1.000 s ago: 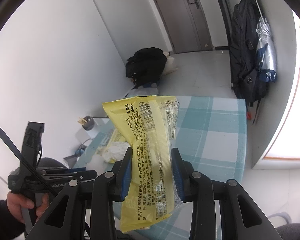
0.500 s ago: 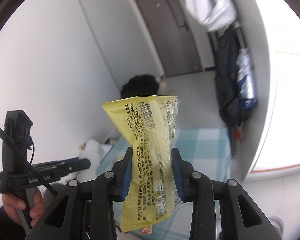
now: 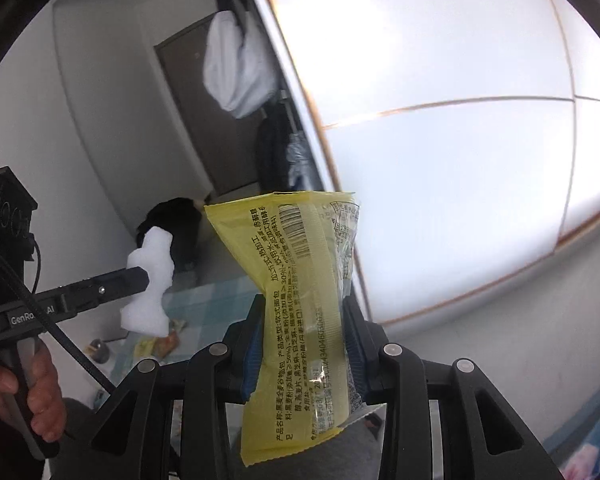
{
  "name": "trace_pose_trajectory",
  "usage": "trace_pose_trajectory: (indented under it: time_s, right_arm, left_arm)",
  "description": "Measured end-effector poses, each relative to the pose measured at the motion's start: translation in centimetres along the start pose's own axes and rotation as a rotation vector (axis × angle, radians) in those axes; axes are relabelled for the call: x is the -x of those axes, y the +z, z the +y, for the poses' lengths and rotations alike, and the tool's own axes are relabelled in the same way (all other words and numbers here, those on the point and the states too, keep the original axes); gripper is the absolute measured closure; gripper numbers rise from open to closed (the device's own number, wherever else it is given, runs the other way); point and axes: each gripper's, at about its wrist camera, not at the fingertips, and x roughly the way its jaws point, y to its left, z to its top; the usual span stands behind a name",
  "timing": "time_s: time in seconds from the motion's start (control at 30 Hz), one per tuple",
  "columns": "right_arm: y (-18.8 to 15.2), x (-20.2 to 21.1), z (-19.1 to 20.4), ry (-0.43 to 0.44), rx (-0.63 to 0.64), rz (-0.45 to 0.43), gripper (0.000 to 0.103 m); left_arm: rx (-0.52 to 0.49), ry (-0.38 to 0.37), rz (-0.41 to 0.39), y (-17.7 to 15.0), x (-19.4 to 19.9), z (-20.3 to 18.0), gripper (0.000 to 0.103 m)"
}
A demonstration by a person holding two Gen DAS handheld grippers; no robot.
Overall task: Collect trash
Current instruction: 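Carry the foam strip and yellow bag with both grippers to the white bin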
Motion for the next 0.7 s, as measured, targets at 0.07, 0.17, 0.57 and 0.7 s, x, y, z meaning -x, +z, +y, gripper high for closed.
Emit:
trace_pose_trajectory:
  time_s: [0.07, 0.17, 0.57, 0.7]
  right_arm:
    - [-1.0, 0.8, -2.5, -0.057, -0.038, 0.007, 0.068]
    - [-2.6, 0.9, -6.0, -0.134, -0.091, 0.033, 0.068]
    - [-11.6, -5.0, -15.5, -0.241, -0.33, 0.238, 0.068]
    - [-14.4, -7.9, -17.0, -0.232, -0.398, 0.322, 0.068]
  left_arm:
    - [-0.036, -0.021, 0.04, -0.2, -2.5, -1.8, 0.083]
    - [-0.064, -0.038, 0.115, -0.6, -5.5, -3.1, 0.083]
    - [-0.125, -0.104, 0.472, -1.5, -16.6, -7.0, 0.083]
    - [-0.134, -0.119, 0.611, -1.4, -20.8, -7.2, 0.083]
